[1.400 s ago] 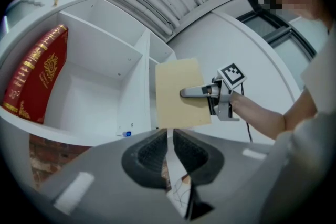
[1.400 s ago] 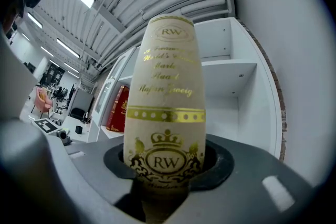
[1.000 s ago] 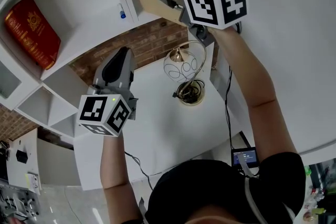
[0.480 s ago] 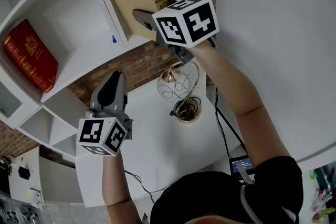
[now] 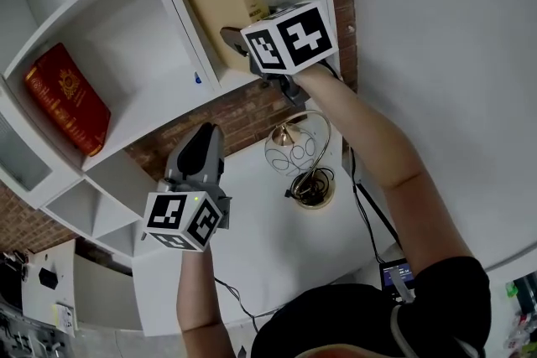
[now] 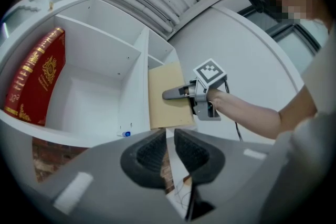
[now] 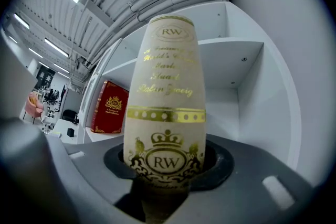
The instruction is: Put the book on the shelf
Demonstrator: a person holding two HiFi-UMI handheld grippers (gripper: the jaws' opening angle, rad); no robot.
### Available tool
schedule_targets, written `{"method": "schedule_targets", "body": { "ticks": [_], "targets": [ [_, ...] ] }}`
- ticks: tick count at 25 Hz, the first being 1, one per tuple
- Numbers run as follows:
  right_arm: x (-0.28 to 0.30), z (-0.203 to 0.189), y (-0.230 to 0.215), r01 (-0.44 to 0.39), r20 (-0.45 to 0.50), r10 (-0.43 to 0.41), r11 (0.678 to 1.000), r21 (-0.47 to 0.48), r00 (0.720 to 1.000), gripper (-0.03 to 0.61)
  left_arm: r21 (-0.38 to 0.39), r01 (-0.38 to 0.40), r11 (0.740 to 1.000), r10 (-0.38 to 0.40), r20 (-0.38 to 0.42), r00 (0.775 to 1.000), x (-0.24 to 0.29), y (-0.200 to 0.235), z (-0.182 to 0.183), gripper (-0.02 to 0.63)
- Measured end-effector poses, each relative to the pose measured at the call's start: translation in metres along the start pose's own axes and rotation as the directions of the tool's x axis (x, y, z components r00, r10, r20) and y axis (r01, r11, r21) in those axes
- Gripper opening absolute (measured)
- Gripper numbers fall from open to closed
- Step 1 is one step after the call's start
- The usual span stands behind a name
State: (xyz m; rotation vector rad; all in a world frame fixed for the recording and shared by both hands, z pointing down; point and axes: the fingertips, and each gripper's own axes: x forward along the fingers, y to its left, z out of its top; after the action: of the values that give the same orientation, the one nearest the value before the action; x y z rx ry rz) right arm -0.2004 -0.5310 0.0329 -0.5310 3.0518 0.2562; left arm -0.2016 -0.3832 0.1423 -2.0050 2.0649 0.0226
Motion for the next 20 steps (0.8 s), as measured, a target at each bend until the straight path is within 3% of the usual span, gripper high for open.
{"method": "schedule_targets", "body": {
  "ticks": [12, 20],
  "targets": [
    [0.03, -0.003, -0.003, 0.039, -0.035, -0.038, 0.999, 0.029, 0.999, 0.225, 0.009, -0.005, 1.0, 0.005, -0.003, 1.0, 0.007, -0.003, 0.0, 0.04],
    [0.042, -0.004, -0.001, 0.044, 0.007, -0.045, 0.996, 0.077, 0.999, 0.229, 0.007, -0.027, 1.0, 0.027, -0.009, 1.0, 0.009, 0.004, -0.001, 0.041]
  ]
}}
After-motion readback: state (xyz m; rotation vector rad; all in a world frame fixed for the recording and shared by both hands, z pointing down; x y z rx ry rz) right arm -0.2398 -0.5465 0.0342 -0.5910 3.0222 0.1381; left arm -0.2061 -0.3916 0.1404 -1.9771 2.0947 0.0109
